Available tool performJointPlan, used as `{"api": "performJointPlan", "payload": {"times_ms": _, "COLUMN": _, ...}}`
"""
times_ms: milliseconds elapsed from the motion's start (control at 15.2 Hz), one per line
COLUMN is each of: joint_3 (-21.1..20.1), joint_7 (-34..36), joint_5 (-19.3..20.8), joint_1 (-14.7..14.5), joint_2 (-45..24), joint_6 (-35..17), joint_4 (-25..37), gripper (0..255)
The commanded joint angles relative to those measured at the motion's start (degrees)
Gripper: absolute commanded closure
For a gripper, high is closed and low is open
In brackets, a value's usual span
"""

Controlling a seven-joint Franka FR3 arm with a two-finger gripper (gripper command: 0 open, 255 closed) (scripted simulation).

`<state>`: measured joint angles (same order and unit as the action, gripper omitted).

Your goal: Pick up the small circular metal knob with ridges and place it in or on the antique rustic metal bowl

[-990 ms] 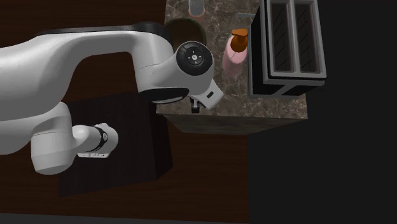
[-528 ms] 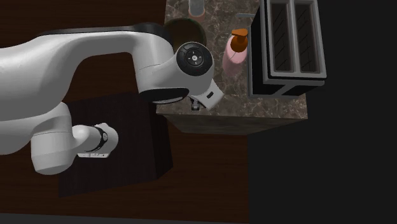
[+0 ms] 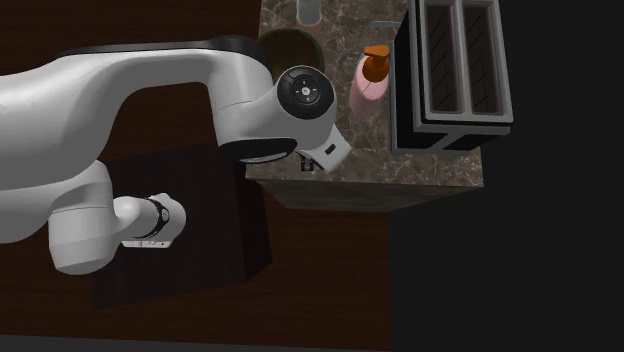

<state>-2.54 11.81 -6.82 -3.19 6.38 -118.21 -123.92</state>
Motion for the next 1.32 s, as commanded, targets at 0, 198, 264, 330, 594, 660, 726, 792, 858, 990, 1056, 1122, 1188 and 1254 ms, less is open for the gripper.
{"api": "performJointPlan", "payload": {"times_ms": 0, "joint_3": 0.00, "joint_7": 0.00, "joint_5": 0.00, "joint_1": 0.00, "joint_2": 0.00, "joint_6": 0.00, "joint_4": 0.00, "gripper": 255}}
{"api": "performJointPlan", "payload": {"times_ms": 198, "joint_3": -2.52, "joint_7": 7.29, "joint_5": 5.82, "joint_1": -0.72, "joint_2": 6.10, "joint_6": -2.24, "joint_4": -4.41, "gripper": 0}}
{"api": "performJointPlan", "payload": {"times_ms": 264, "joint_3": -3.26, "joint_7": 8.80, "joint_5": 6.97, "joint_1": -0.68, "joint_2": 7.29, "joint_6": -2.56, "joint_4": -5.24, "gripper": 0}}
{"api": "performJointPlan", "payload": {"times_ms": 330, "joint_3": -3.34, "joint_7": 8.81, "joint_5": 6.99, "joint_1": -0.60, "joint_2": 6.98, "joint_6": -3.34, "joint_4": -5.71, "gripper": 0}}
{"api": "performJointPlan", "payload": {"times_ms": 594, "joint_3": -3.41, "joint_7": 8.93, "joint_5": 7.15, "joint_1": -0.53, "joint_2": 5.61, "joint_6": -6.49, "joint_4": -7.49, "gripper": 0}}
{"api": "performJointPlan", "payload": {"times_ms": 660, "joint_3": -3.42, "joint_7": 8.96, "joint_5": 7.19, "joint_1": -0.52, "joint_2": 5.23, "joint_6": -7.28, "joint_4": -7.91, "gripper": 0}}
{"api": "performJointPlan", "payload": {"times_ms": 726, "joint_3": -3.44, "joint_7": 9.02, "joint_5": 7.28, "joint_1": -0.50, "joint_2": 4.62, "joint_6": -8.52, "joint_4": -8.54, "gripper": 0}}
{"api": "performJointPlan", "payload": {"times_ms": 792, "joint_3": -3.44, "joint_7": 9.02, "joint_5": 7.28, "joint_1": -0.50, "joint_2": 4.62, "joint_6": -8.52, "joint_4": -8.54, "gripper": 0}}
{"api": "performJointPlan", "payload": {"times_ms": 858, "joint_3": -3.44, "joint_7": 9.02, "joint_5": 7.27, "joint_1": -0.50, "joint_2": 4.62, "joint_6": -8.52, "joint_4": -8.54, "gripper": 0}}
{"api": "performJointPlan", "payload": {"times_ms": 990, "joint_3": -3.44, "joint_7": 9.02, "joint_5": 7.28, "joint_1": -0.50, "joint_2": 4.62, "joint_6": -8.52, "joint_4": -8.54, "gripper": 0}}
{"api": "performJointPlan", "payload": {"times_ms": 1056, "joint_3": -3.44, "joint_7": 9.02, "joint_5": 7.28, "joint_1": -0.50, "joint_2": 4.62, "joint_6": -8.52, "joint_4": -8.54, "gripper": 0}}
{"api": "performJointPlan", "payload": {"times_ms": 1122, "joint_3": -3.44, "joint_7": 9.02, "joint_5": 7.28, "joint_1": -0.50, "joint_2": 4.62, "joint_6": -8.52, "joint_4": -8.54, "gripper": 0}}
{"api": "performJointPlan", "payload": {"times_ms": 1188, "joint_3": -3.44, "joint_7": 9.02, "joint_5": 7.28, "joint_1": -0.50, "joint_2": 4.62, "joint_6": -8.52, "joint_4": -8.54, "gripper": 0}}
{"api": "performJointPlan", "payload": {"times_ms": 1254, "joint_3": -3.44, "joint_7": 9.02, "joint_5": 7.28, "joint_1": -0.50, "joint_2": 4.62, "joint_6": -8.51, "joint_4": -8.52, "gripper": 0}}
